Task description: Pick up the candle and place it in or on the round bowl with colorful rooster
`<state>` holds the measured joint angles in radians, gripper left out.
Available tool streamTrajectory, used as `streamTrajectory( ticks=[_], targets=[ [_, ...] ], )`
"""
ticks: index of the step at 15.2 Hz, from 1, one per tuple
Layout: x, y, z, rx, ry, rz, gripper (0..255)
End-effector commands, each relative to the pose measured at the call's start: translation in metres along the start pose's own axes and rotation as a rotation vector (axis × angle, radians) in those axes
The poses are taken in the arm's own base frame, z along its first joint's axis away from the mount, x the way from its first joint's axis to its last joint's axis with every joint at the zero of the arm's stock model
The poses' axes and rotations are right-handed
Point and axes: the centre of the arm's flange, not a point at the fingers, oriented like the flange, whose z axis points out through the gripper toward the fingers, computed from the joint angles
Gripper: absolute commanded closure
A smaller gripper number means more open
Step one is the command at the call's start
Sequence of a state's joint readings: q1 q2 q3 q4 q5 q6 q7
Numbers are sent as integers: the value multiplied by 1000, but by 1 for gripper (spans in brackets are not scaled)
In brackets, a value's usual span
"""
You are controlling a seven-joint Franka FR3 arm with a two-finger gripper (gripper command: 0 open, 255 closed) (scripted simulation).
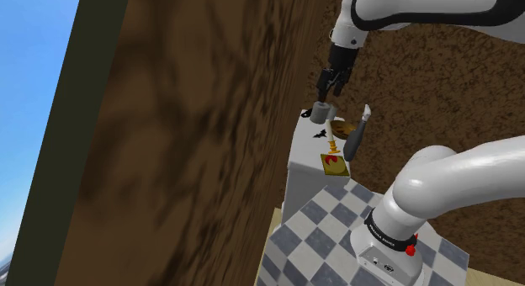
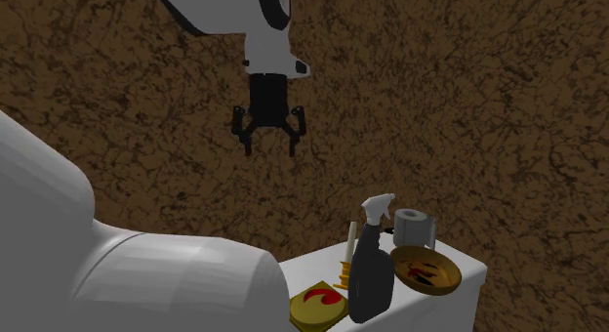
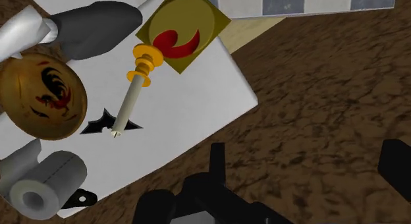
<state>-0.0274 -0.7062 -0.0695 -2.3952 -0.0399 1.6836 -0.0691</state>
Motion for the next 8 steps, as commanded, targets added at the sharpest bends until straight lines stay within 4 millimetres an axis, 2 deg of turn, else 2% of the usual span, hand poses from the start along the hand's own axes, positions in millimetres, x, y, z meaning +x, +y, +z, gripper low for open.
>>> streamTrajectory(
  ticks=[1,8],
  targets=[
    [8,16,20,-2,-32,-14,0],
    [32,76,91,-7,-144,-60,0]
  ],
)
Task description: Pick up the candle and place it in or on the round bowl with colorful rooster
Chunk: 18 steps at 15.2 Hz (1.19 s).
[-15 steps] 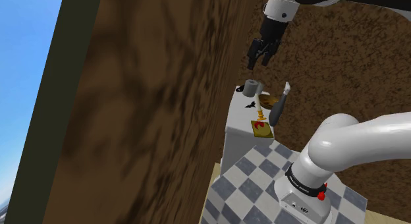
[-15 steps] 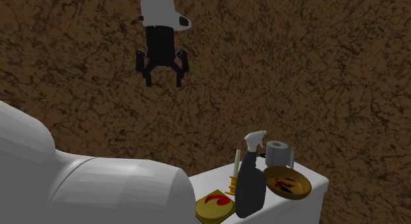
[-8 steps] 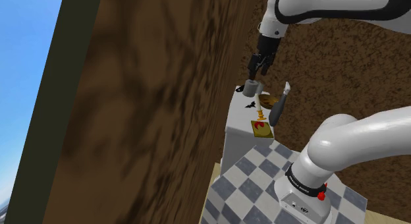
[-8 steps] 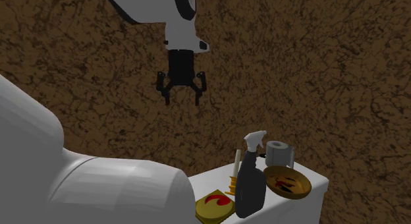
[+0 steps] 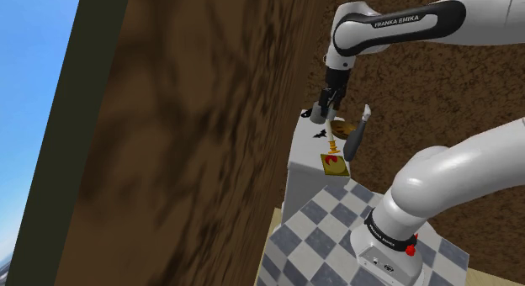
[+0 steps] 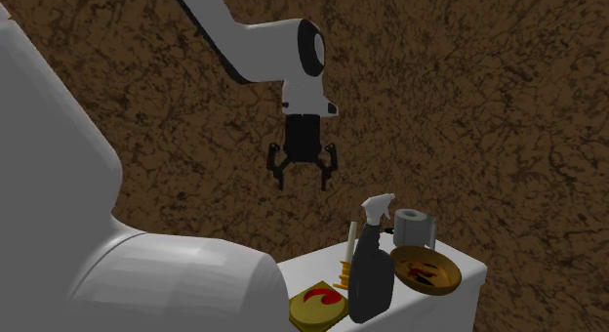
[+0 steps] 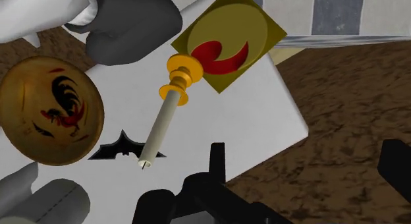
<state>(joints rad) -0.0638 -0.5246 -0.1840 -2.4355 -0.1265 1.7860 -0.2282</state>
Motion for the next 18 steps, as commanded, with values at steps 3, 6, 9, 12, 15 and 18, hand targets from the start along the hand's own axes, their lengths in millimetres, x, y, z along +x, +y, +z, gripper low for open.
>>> streamTrajectory(
  ticks=[3,6,9,12,15,18],
  targets=[
    [15,35,42,-3,-64,-28,0],
    [25,60,73,-6,-112,-47,0],
    [34,86,103,-8,-161,-67,0],
    [41,105,127,-10,-198,-82,0],
    [38,106,143,-10,-198,-82,0],
    [35,106,158,-10,-198,-82,0]
  ],
)
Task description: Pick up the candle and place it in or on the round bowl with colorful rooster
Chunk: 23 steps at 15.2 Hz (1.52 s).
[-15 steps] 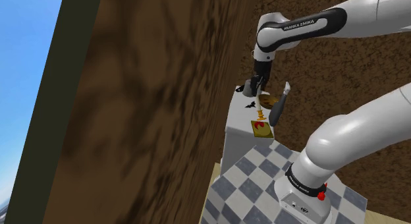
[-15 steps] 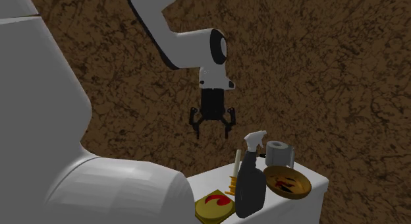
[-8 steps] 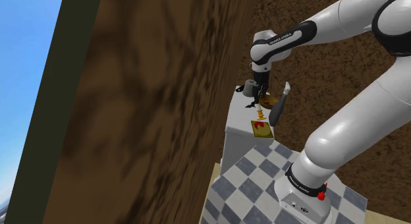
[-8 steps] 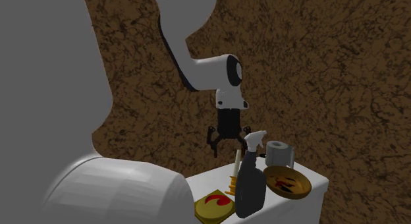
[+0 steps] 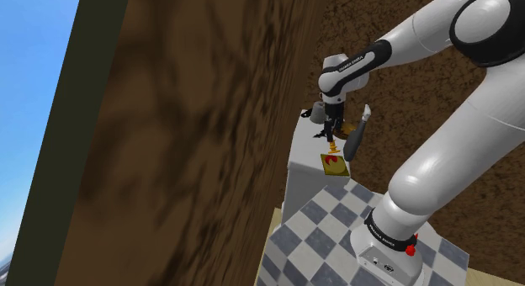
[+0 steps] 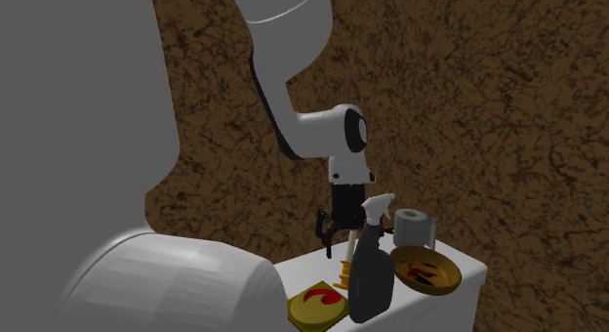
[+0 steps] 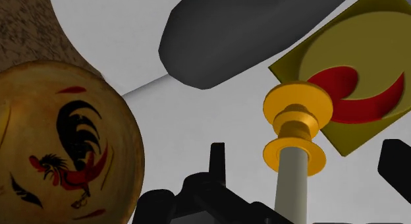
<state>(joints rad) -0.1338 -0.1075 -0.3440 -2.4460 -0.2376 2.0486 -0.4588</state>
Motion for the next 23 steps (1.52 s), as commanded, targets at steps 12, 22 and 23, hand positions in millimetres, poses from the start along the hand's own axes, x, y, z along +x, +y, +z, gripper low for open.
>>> streamTrajectory(
  ticks=[12,22,23],
  targets=[
    [1,1,13,0,0,0,255],
    [-5,1,-2,0,0,0,255],
    [-6,1,-7,0,0,0,255]
  ],
)
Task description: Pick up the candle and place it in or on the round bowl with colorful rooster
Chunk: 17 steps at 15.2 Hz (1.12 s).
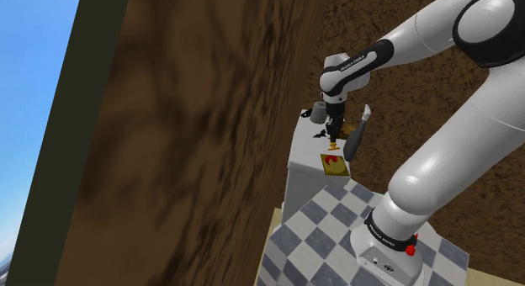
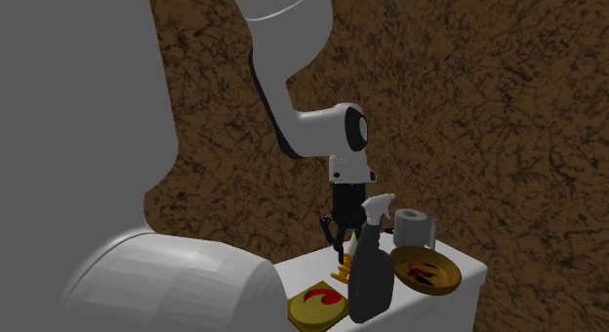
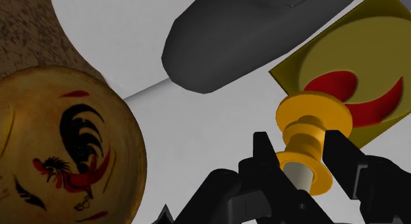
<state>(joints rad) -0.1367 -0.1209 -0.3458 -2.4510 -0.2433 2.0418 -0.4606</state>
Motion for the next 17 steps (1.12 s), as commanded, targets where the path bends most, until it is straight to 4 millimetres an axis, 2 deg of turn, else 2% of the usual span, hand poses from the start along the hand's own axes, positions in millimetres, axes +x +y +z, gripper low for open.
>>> streamTrajectory(
  ticks=[1,17],
  targets=[
    [-4,0,-10,0,0,0,255],
    [-31,-1,-90,0,0,0,255]
  ],
)
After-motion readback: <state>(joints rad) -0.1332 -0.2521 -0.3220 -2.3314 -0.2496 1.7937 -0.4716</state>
